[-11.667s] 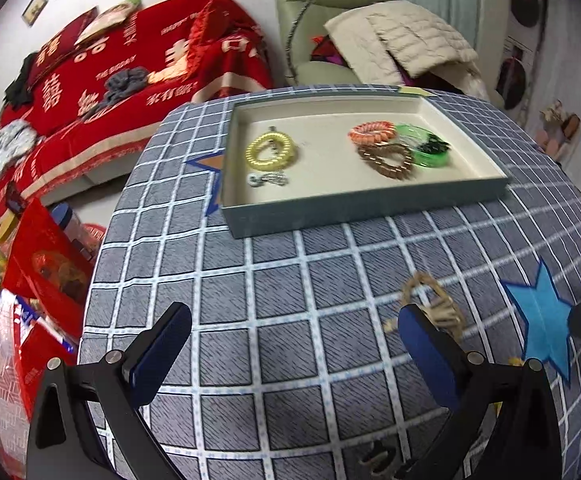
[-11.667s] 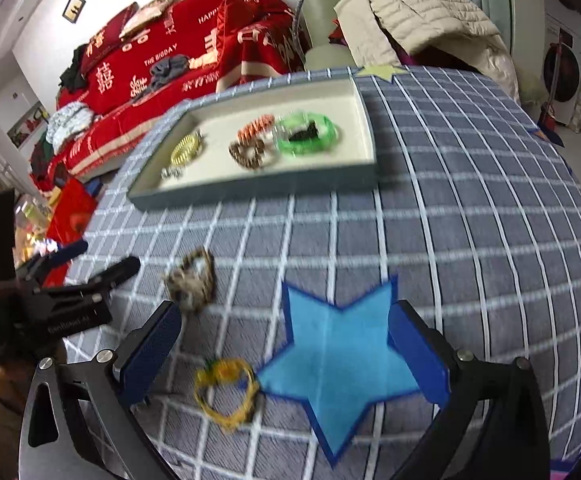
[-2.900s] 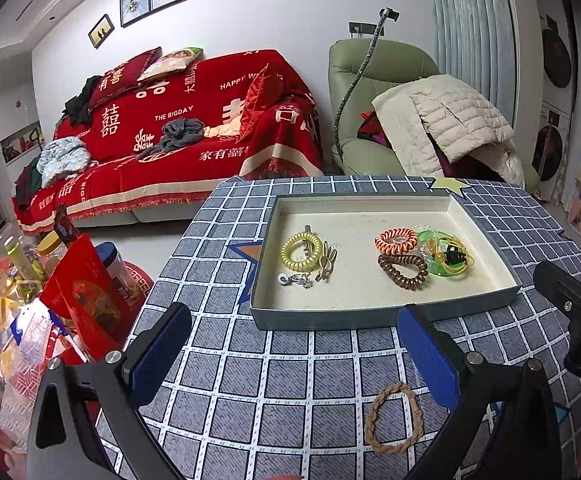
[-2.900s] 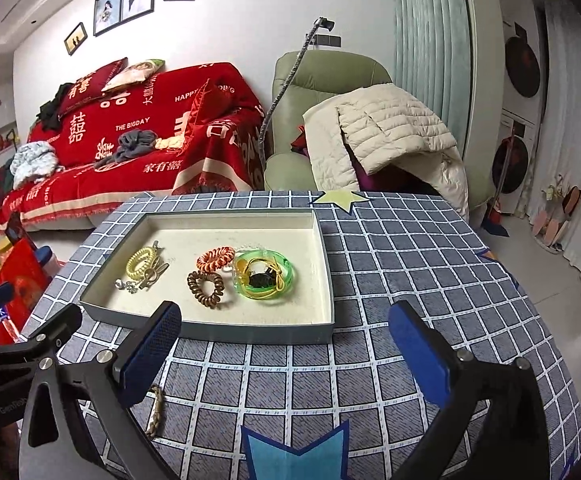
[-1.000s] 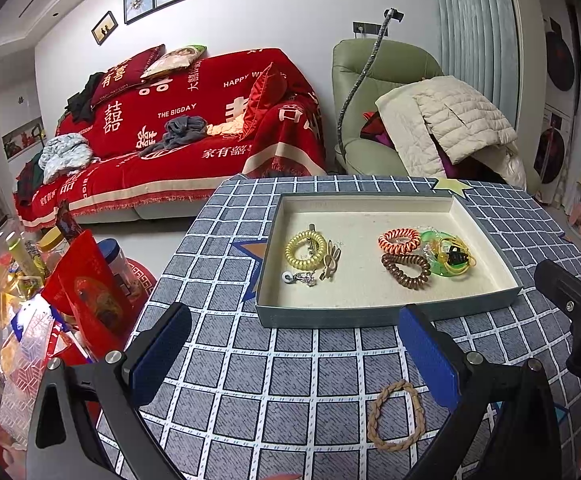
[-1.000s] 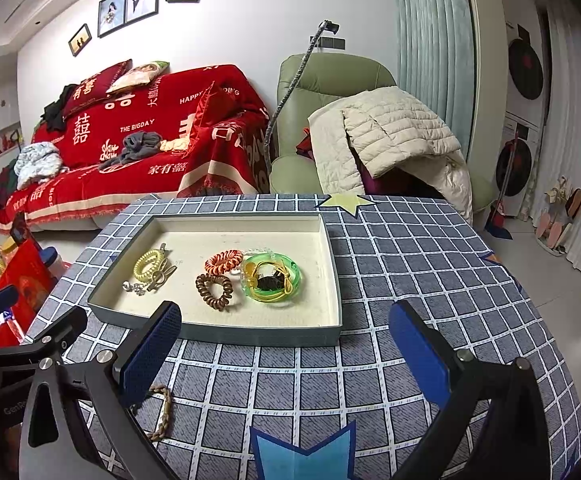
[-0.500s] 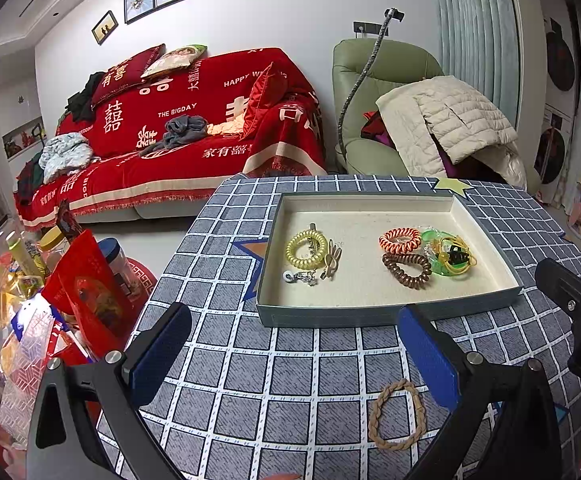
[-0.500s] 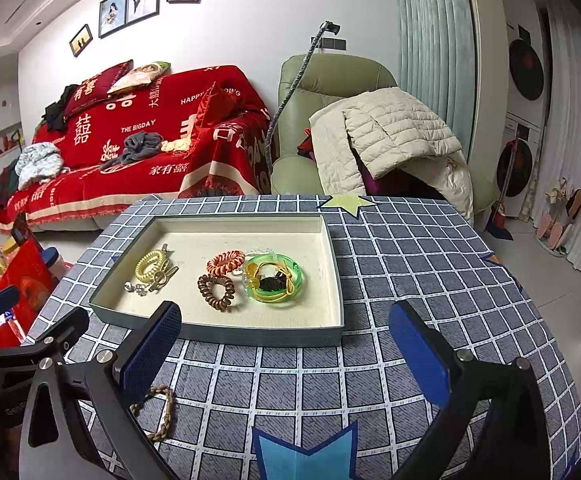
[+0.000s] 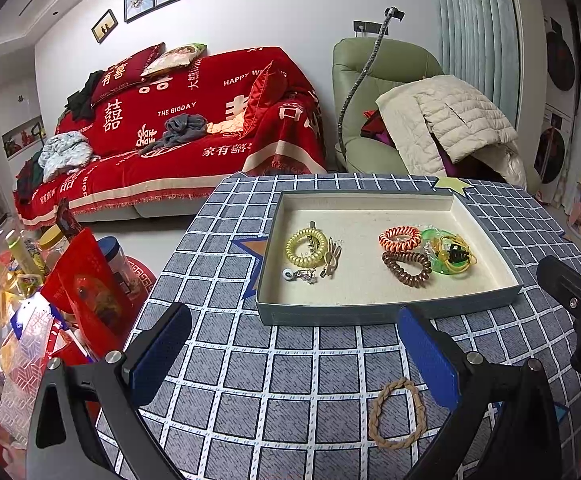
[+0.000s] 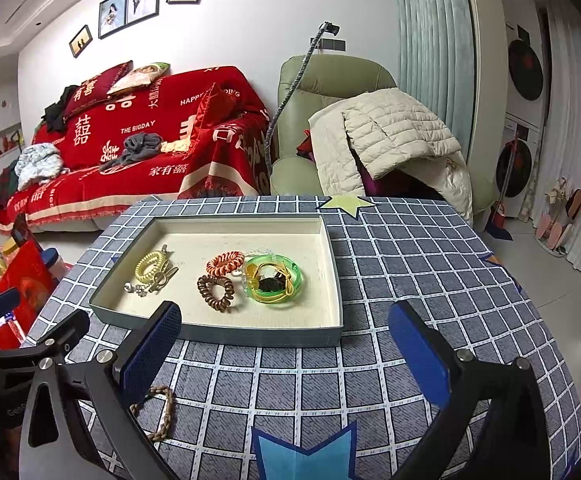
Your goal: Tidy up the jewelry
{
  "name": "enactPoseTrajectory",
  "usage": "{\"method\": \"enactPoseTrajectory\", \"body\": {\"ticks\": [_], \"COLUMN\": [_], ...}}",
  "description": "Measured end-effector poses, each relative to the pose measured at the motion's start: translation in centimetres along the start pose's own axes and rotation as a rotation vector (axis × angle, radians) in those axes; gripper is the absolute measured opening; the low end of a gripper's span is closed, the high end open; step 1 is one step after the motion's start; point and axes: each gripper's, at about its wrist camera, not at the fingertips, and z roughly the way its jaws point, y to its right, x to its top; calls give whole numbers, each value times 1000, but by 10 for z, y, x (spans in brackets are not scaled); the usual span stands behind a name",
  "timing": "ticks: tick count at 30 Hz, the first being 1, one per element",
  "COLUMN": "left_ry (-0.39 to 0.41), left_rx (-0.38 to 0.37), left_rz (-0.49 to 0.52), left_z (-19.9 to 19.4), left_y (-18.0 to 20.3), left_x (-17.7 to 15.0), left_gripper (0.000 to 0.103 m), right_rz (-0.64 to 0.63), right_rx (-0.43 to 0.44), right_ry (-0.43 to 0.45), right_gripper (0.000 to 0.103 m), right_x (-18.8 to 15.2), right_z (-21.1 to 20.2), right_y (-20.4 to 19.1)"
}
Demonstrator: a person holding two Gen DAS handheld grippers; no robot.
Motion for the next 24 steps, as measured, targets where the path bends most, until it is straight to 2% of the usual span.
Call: {"method": "enactPoseTrajectory", "body": {"ticks": [24], "left_ry": [4], "left_rx": [-14], "left_rz": [-2], "left_z": [-1], "left_y": [0], "left_x": [-1], "left_gripper": [103], "right_rz": [1], "right_rx": [1], "right_ry": [0], "right_gripper": [103], "right_x": [0], "right_z": [-1], "right_y": [-1]}}
